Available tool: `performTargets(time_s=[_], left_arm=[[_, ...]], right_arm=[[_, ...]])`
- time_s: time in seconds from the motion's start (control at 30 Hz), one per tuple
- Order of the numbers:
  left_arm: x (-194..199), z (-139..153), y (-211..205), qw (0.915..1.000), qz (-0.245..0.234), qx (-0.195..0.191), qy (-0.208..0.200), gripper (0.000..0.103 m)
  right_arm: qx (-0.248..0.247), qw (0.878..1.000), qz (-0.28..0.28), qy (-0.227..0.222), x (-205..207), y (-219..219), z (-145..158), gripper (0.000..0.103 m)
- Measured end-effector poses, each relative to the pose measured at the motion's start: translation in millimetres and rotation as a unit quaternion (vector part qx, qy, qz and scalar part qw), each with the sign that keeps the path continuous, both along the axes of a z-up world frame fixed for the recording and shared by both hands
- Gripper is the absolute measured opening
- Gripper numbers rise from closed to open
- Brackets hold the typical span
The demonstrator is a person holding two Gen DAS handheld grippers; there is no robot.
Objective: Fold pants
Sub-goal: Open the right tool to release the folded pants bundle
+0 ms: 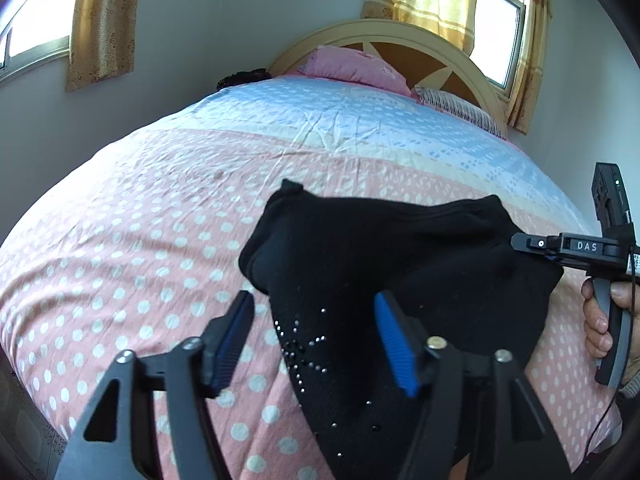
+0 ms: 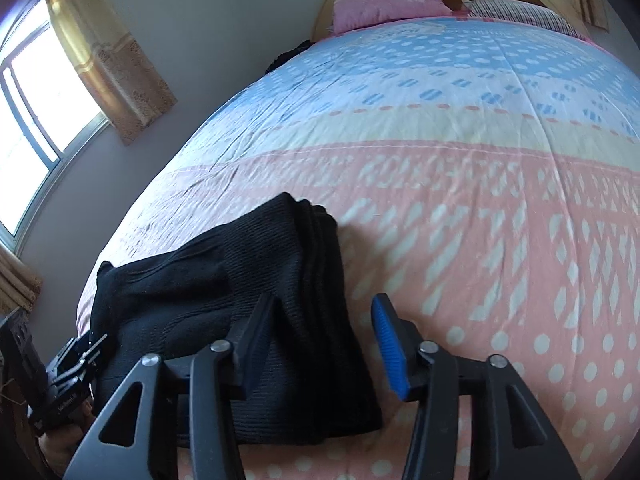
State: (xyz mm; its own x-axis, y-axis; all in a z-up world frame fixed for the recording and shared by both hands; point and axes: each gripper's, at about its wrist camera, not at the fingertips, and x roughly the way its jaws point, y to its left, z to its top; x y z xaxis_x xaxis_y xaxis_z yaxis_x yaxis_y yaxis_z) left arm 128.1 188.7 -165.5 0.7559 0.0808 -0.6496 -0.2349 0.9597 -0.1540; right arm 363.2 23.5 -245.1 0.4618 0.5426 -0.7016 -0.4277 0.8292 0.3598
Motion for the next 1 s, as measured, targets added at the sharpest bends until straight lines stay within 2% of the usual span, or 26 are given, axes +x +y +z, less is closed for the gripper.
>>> performTargets(time_s=[0.1,0.17,0.27,0.33,0.43,0.53,0.7,0.87,1.0], left_arm=[[-2,-8,-1,0.9998,0.010,0.012,0.007,0.080],[-6,-10,4,0.9997,0.024,0.000,0.003,0.088],[-14,-13,11,0.9993,0.036,-0.011,0.003,0.096],[-21,-15,11,0.9990,0.044,-0.006,0.003,0.097],[-39,-14,16,0.9976,0.069,0.001,0.000,0.098],[-56,-9,22,0.9943,0.106,-0.013,-0.009,0.098],[-63,21,12,0.9934,0.105,-0.003,-0.045,0.098],[-75,67,-9,0.9912,0.080,0.025,-0.102,0.098],[-82,92,-23,0.9892,0.058,0.031,-0.131,0.101]], right_arm=[[0.007,1.000,-0.010,0.000,-2,-8,0,0.058],[0.018,1.000,-0.018,0.001,-3,-15,0,0.058],[0.038,0.999,-0.032,0.005,-5,-26,0,0.060],[0.046,0.998,-0.045,0.002,-10,-34,3,0.060],[0.029,0.996,-0.079,-0.018,-24,-46,11,0.060],[0.029,0.994,-0.099,-0.033,-45,-60,24,0.060],[0.008,0.989,-0.114,-0.090,-101,-64,57,0.060],[0.009,0.988,-0.089,-0.129,-156,-56,88,0.060],[-0.001,0.982,-0.066,-0.176,-194,-46,113,0.060]])
